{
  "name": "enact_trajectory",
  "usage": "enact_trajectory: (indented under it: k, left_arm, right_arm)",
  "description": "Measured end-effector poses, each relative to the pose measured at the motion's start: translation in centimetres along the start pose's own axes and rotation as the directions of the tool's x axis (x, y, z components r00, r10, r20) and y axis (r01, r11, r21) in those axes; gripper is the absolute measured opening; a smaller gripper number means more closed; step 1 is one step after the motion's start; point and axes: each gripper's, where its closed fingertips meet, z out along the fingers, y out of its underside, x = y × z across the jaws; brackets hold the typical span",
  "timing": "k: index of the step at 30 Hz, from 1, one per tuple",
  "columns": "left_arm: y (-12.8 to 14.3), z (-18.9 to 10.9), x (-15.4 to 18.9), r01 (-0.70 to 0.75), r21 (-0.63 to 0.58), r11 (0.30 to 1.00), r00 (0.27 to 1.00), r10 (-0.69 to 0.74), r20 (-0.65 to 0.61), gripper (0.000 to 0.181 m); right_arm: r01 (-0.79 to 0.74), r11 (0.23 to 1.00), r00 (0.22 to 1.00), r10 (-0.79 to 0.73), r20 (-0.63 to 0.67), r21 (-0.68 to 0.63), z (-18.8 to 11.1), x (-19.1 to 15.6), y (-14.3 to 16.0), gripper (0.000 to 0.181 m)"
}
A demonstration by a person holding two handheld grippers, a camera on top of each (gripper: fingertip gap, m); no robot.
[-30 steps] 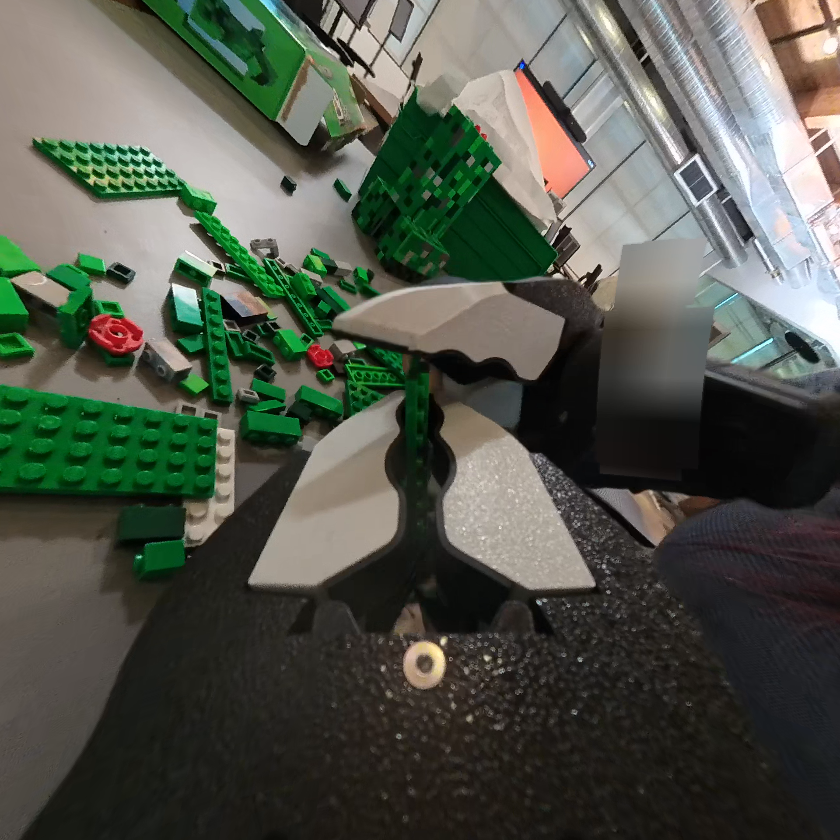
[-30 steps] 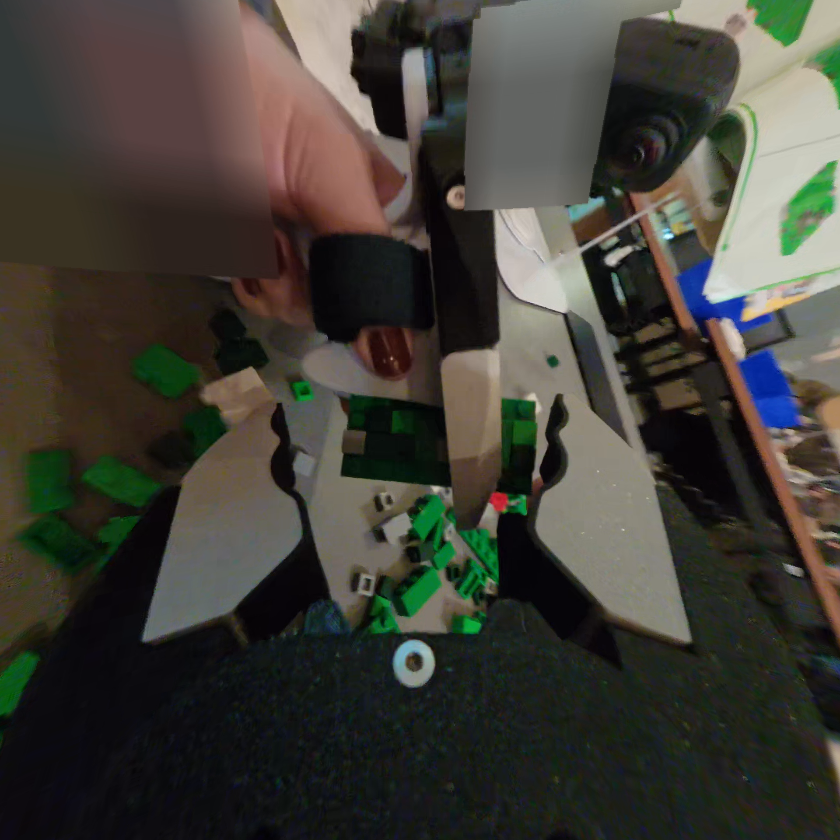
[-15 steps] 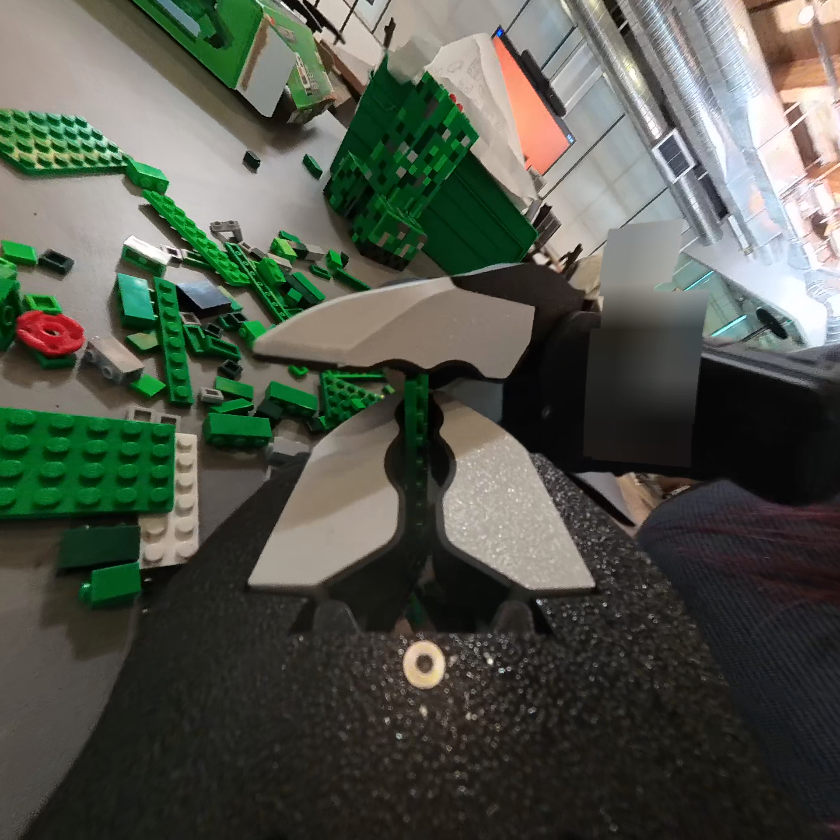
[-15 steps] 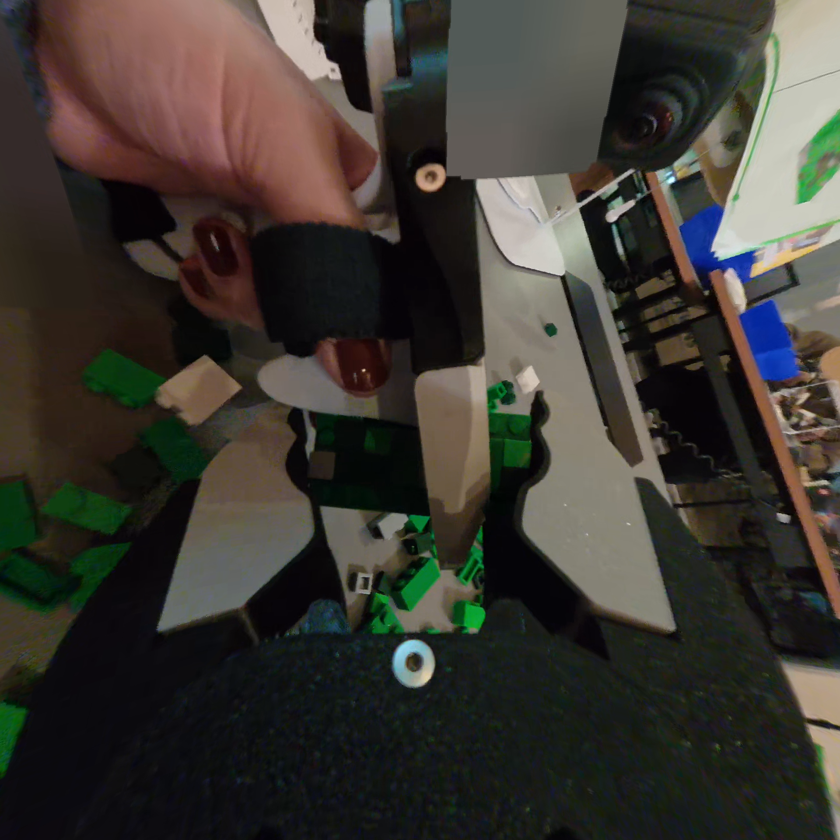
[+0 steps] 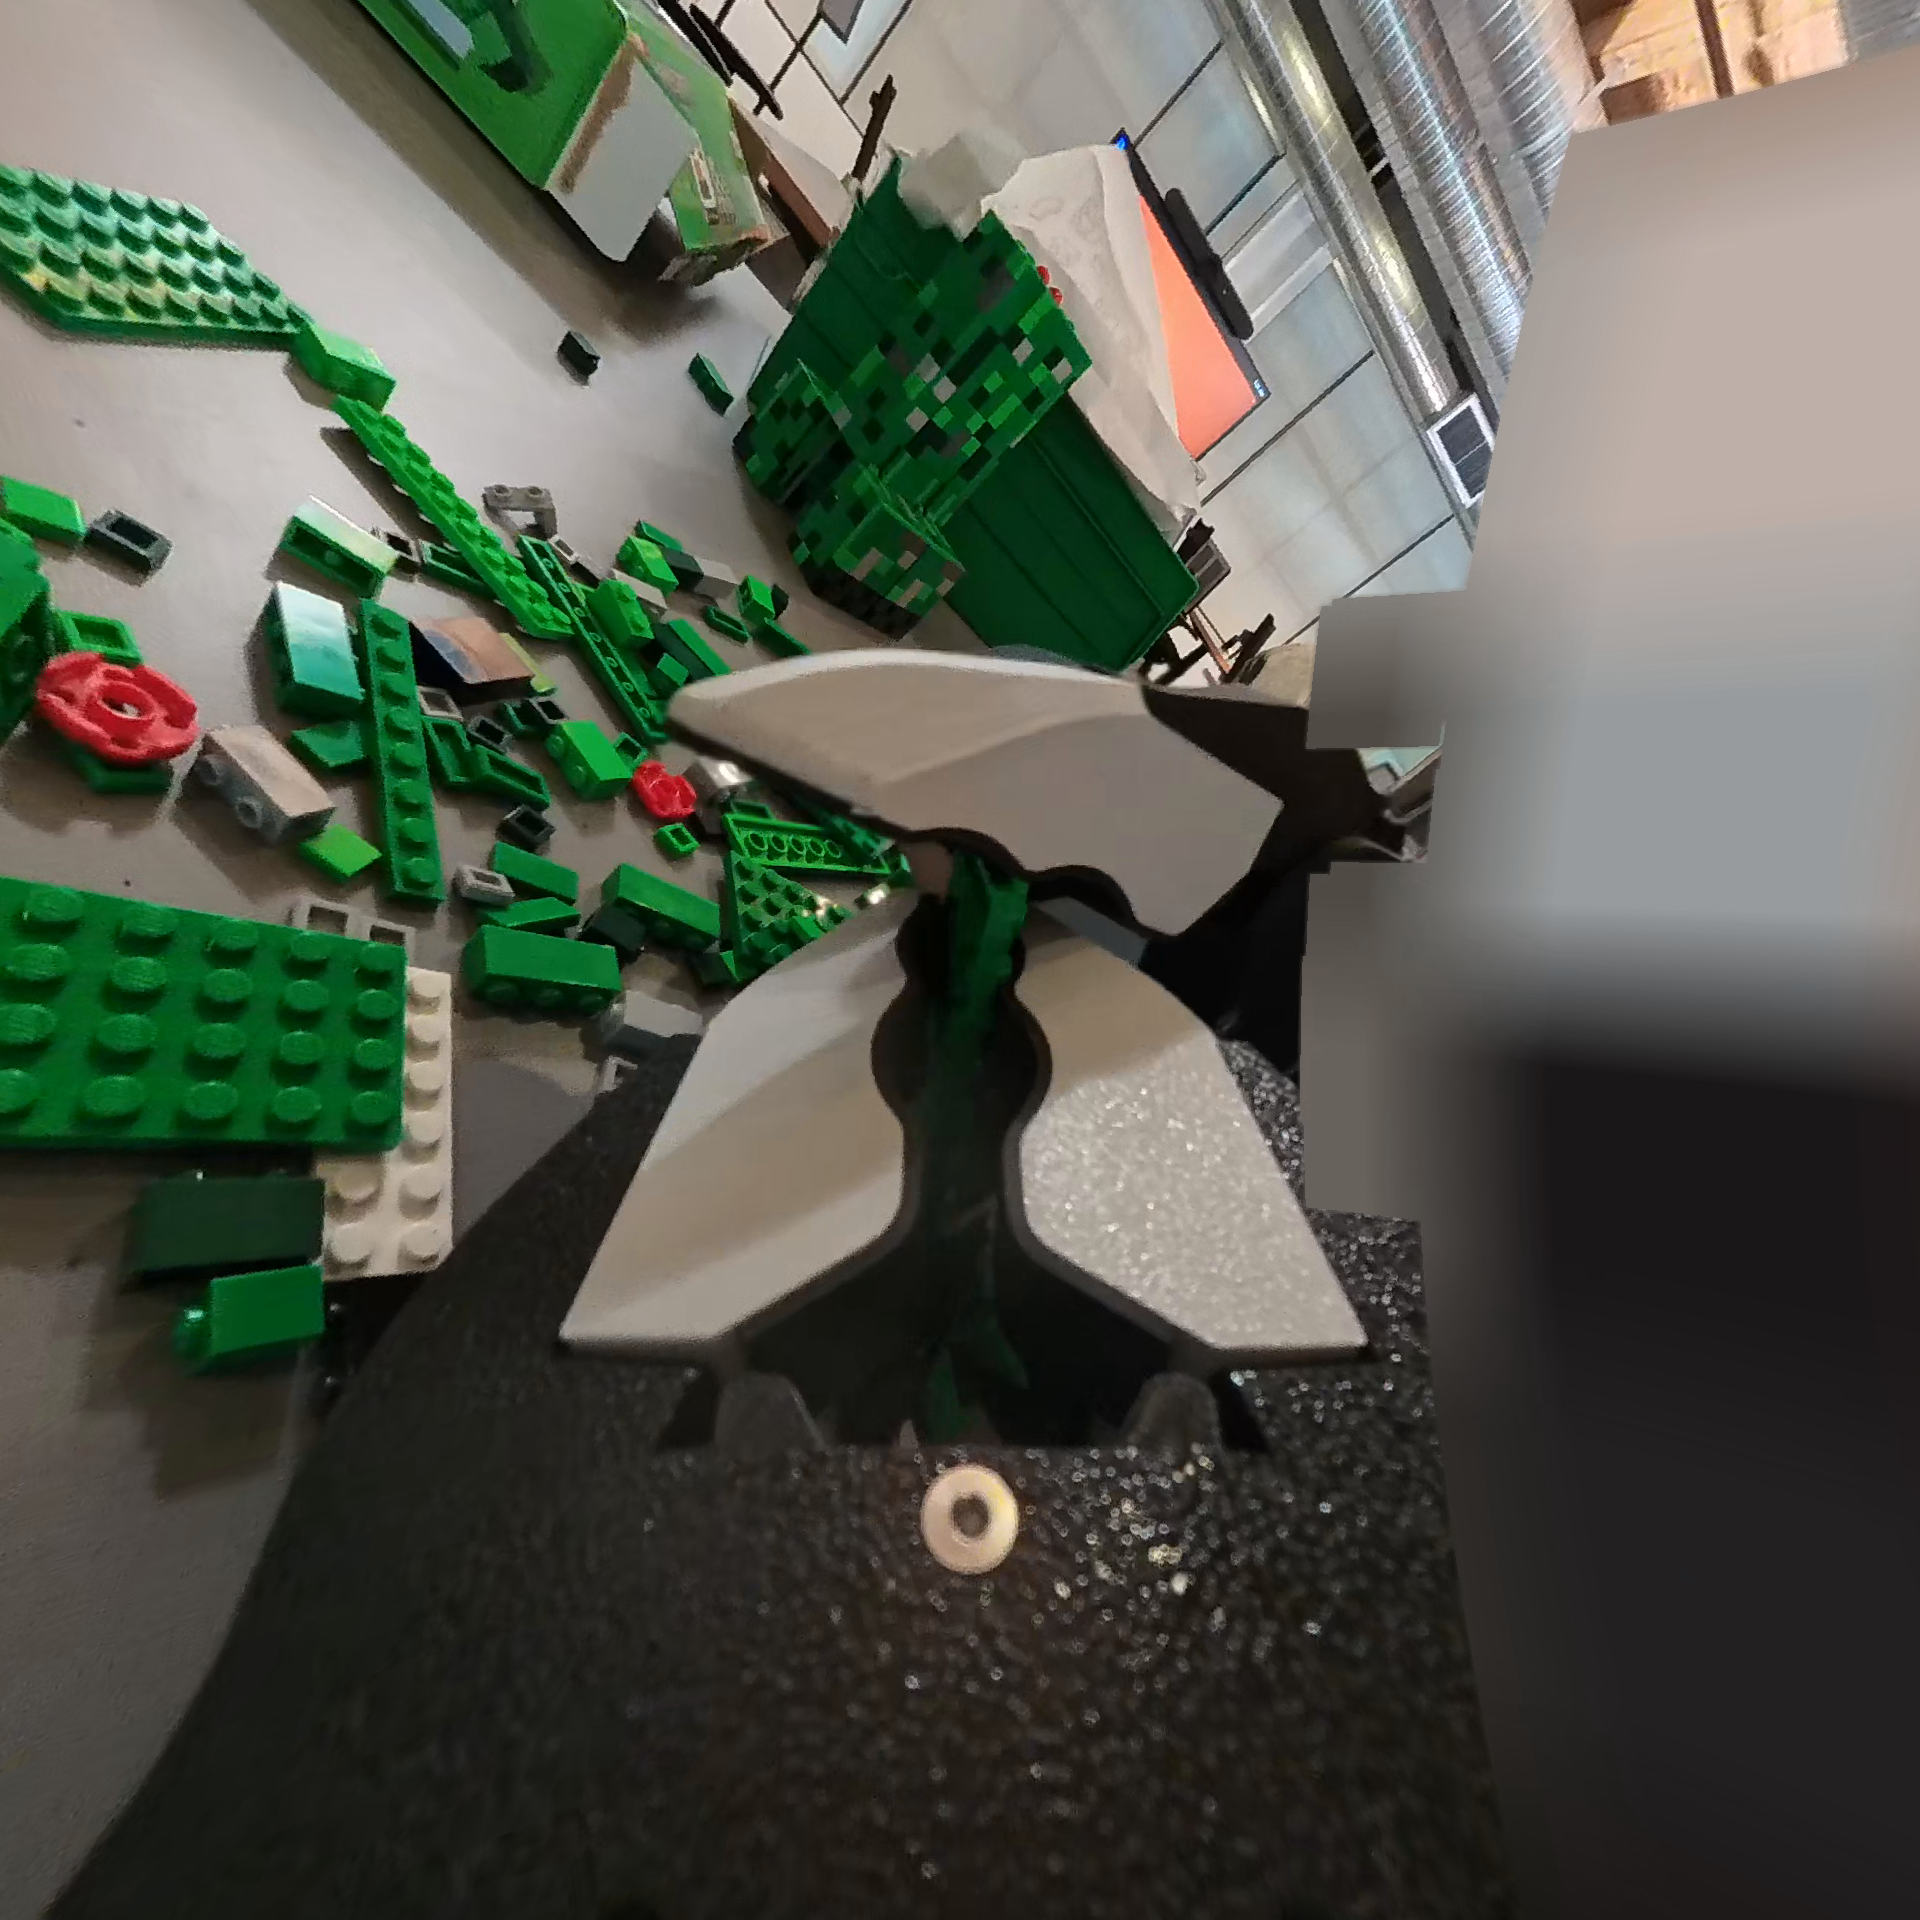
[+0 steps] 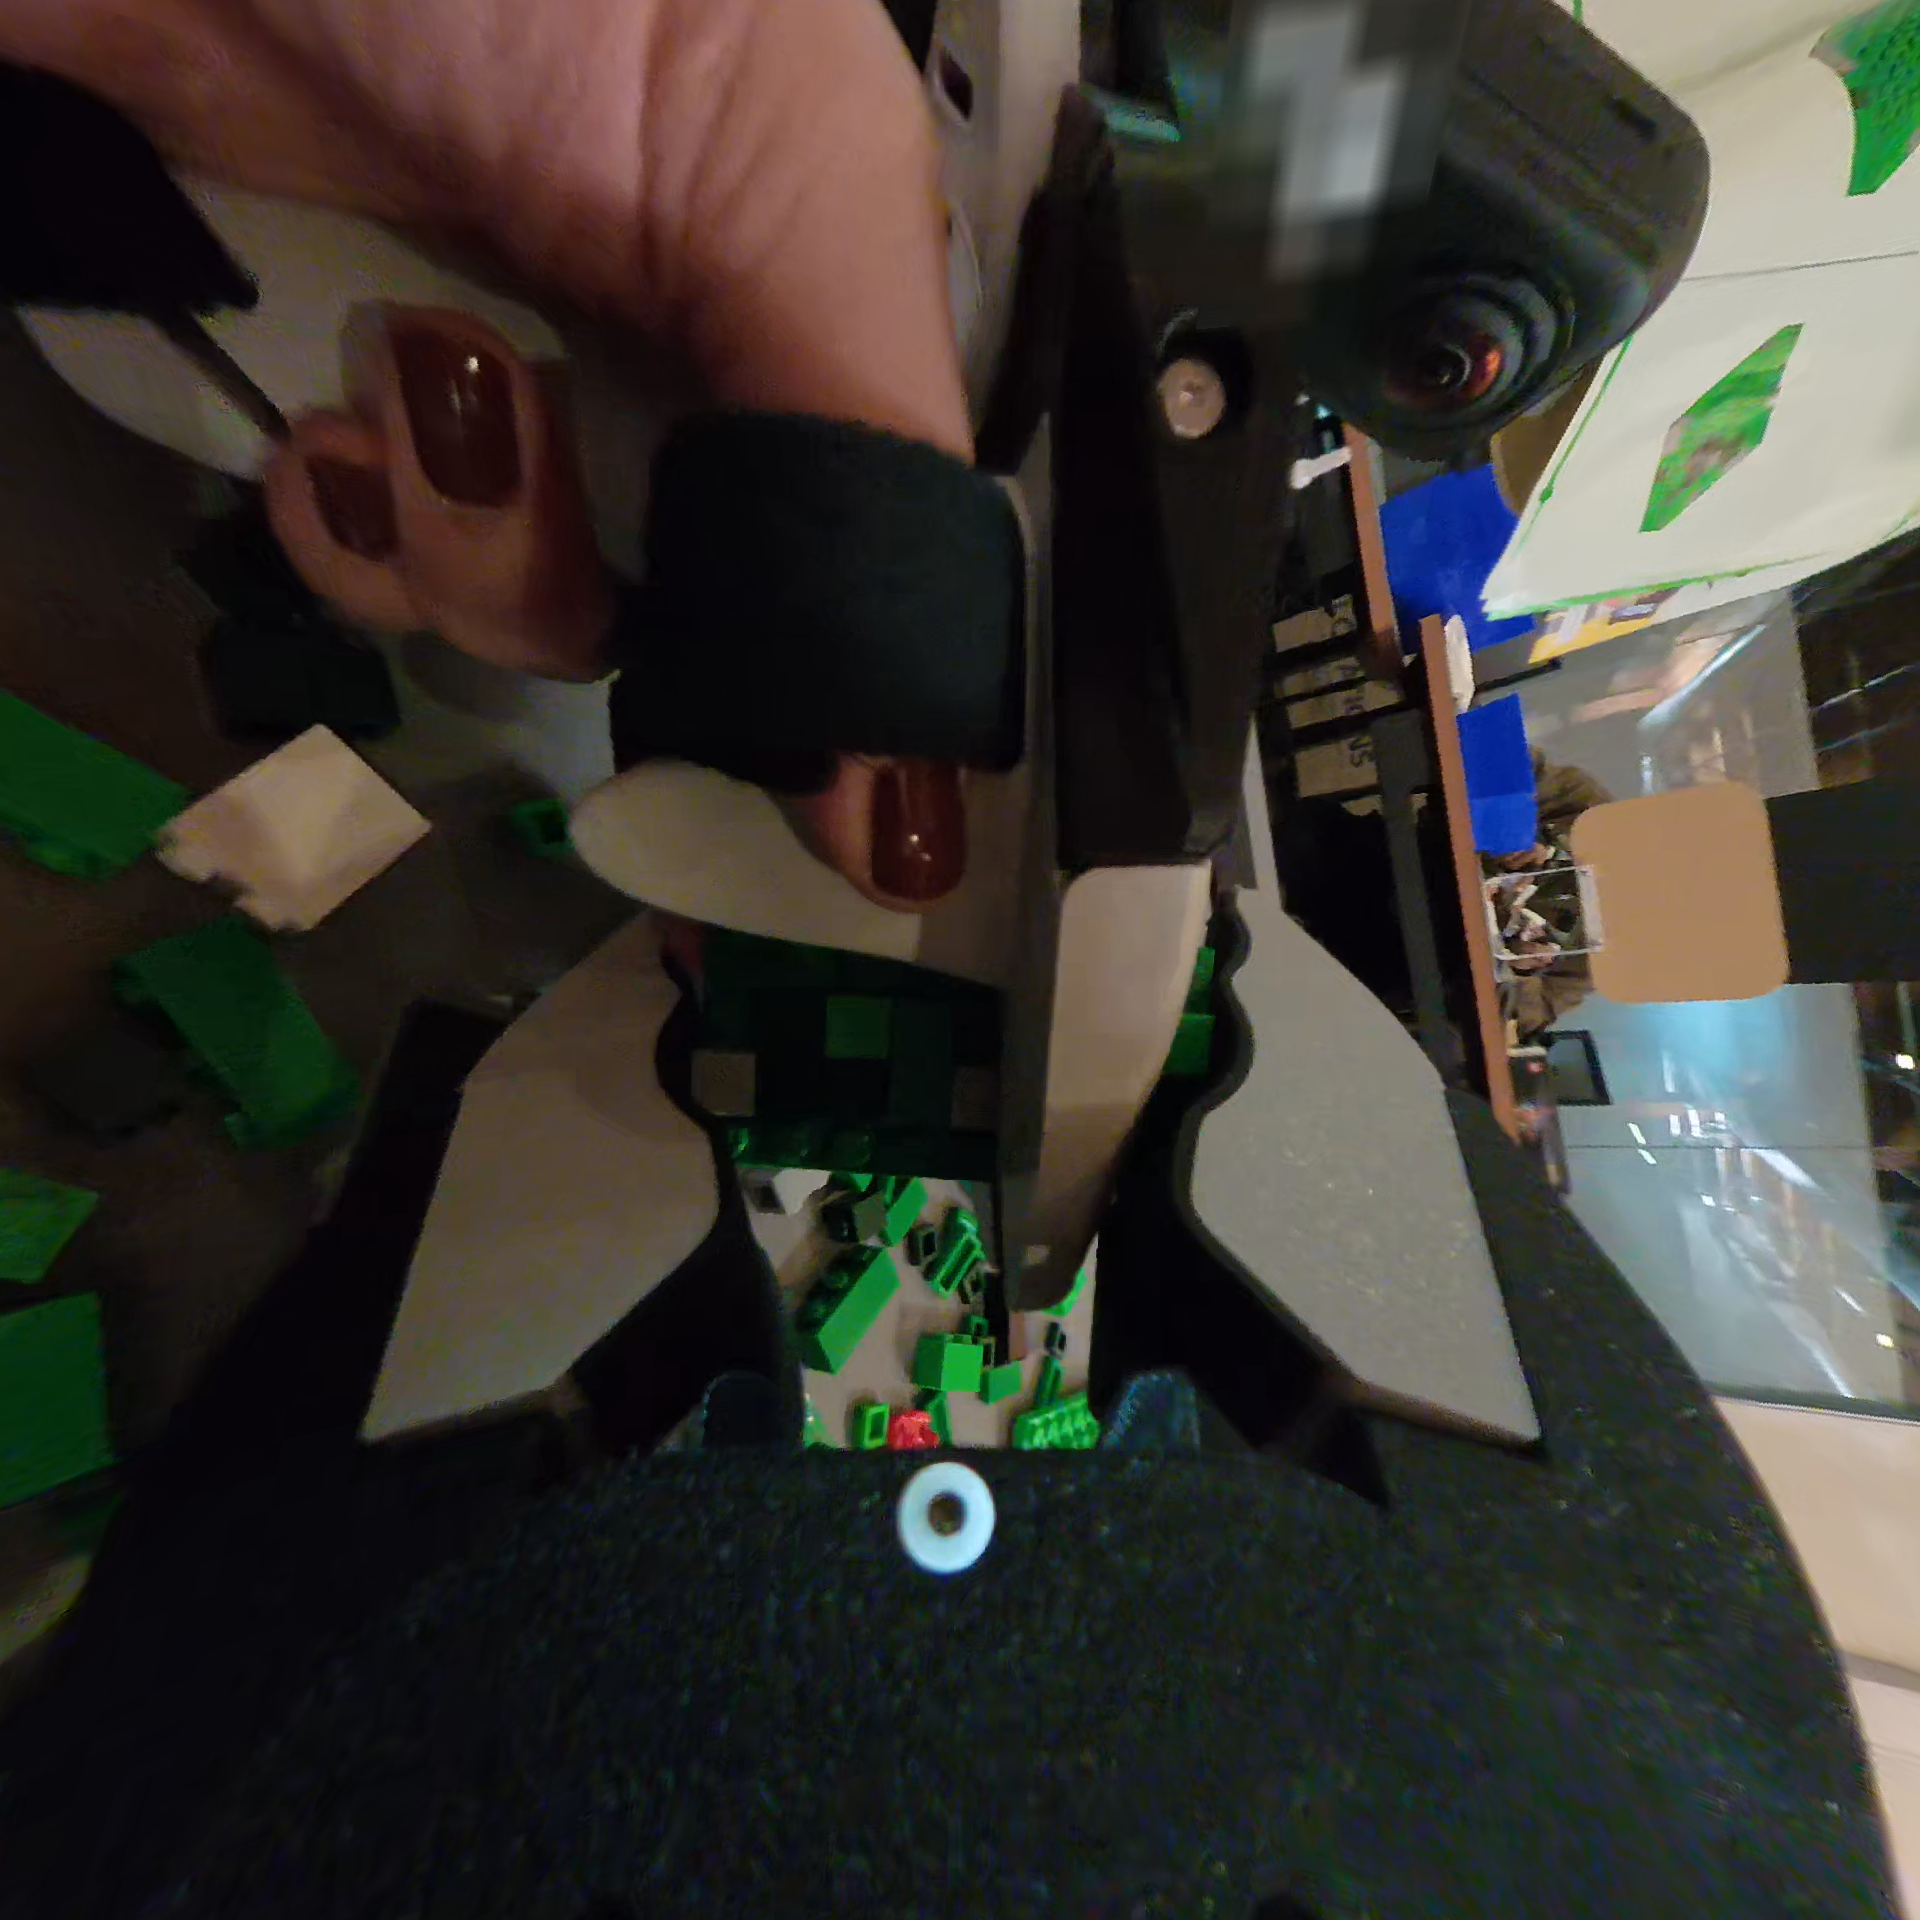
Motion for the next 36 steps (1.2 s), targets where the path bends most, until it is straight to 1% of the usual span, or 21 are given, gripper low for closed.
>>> enact_trajectory:
  k: [8, 22, 23, 24, 25, 26, 27, 28, 29, 31, 33, 35, 36]
  left_arm:
    - [-0.2, -0.2, -0.2, 0.021, 0.019, 1.000, 1.000, -0.021, 0.005, 0.011]
    - [-0.7, -0.6, -0.8, 0.067, 0.060, 0.996, 0.997, -0.069, 0.024, 0.012]
    - [-0.8, -0.7, -0.9, 0.082, 0.070, 0.994, 0.996, -0.084, 0.027, 0.011]
    - [-1.4, -1.1, -1.2, 0.130, 0.122, 0.984, 0.991, -0.132, 0.010, 0.010]
    - [-2.0, -1.5, -1.2, 0.217, 0.156, 0.964, 0.976, -0.211, -0.055, 0.009]
    - [-2.2, -1.8, -0.7, 0.246, 0.154, 0.957, 0.966, -0.230, -0.119, 0.008]
    - [-2.0, -1.9, -0.8, 0.247, 0.150, 0.957, 0.967, -0.232, -0.108, 0.005]
    - [-1.8, -1.7, -0.7, 0.250, 0.133, 0.959, 0.966, -0.237, -0.103, 0.007]
    - [-1.6, -1.6, -0.7, 0.246, 0.122, 0.961, 0.967, -0.235, -0.101, 0.005]
    - [-1.3, -1.3, -1.1, 0.209, 0.113, 0.971, 0.978, -0.205, -0.045, 0.005]
    - [-1.1, -1.1, -1.2, 0.168, 0.106, 0.980, 0.986, -0.168, -0.007, 0.006]
    - [-0.9, -1.0, -1.2, 0.131, 0.099, 0.986, 0.991, -0.134, 0.018, 0.006]
    - [-0.9, -1.0, -1.2, 0.119, 0.100, 0.988, 0.992, -0.122, 0.027, 0.006]
  right_arm:
    - [0.054, 0.998, 0.996, -0.057, -0.067, -0.042, 0.3, 0.5, 0.2, 0.093]
    - [0.081, 0.991, 0.987, -0.095, -0.132, -0.104, 0.7, 1.1, 0.5, 0.093]
    - [0.117, 0.989, 0.980, -0.130, -0.150, -0.093, 0.6, 1.1, 0.1, 0.078]
    - [0.182, 0.977, 0.945, -0.205, -0.255, -0.111, 0.2, 2.1, -0.2, 0.072]
    - [0.250, 0.962, 0.909, -0.273, -0.316, -0.113, -0.2, 2.6, -0.9, 0.061]
    - [0.248, 0.963, 0.908, -0.268, -0.323, -0.102, -0.2, 2.7, -1.2, 0.061]
    - [0.204, 0.977, 0.933, -0.214, -0.289, -0.062, -0.1, 2.3, -1.3, 0.062]
    - [0.175, 0.984, 0.950, -0.178, -0.257, -0.035, -0.1, 2.0, -1.2, 0.064]
    - [0.157, 0.987, 0.959, -0.162, -0.232, -0.038, 0.0, 1.8, -0.9, 0.068]
    - [0.090, 0.995, 0.979, -0.095, -0.180, -0.034, 0.3, 1.3, -0.3, 0.075]
    - [-0.006, 1.000, 0.993, 0.003, -0.119, -0.021, 0.5, 0.9, 0.1, 0.083]
    - [-0.096, 0.995, 0.993, 0.094, -0.064, -0.020, 0.7, 0.6, 0.6, 0.092]
    - [-0.113, 0.993, 0.992, 0.112, -0.051, -0.018, 0.6, 0.6, 0.6, 0.092]
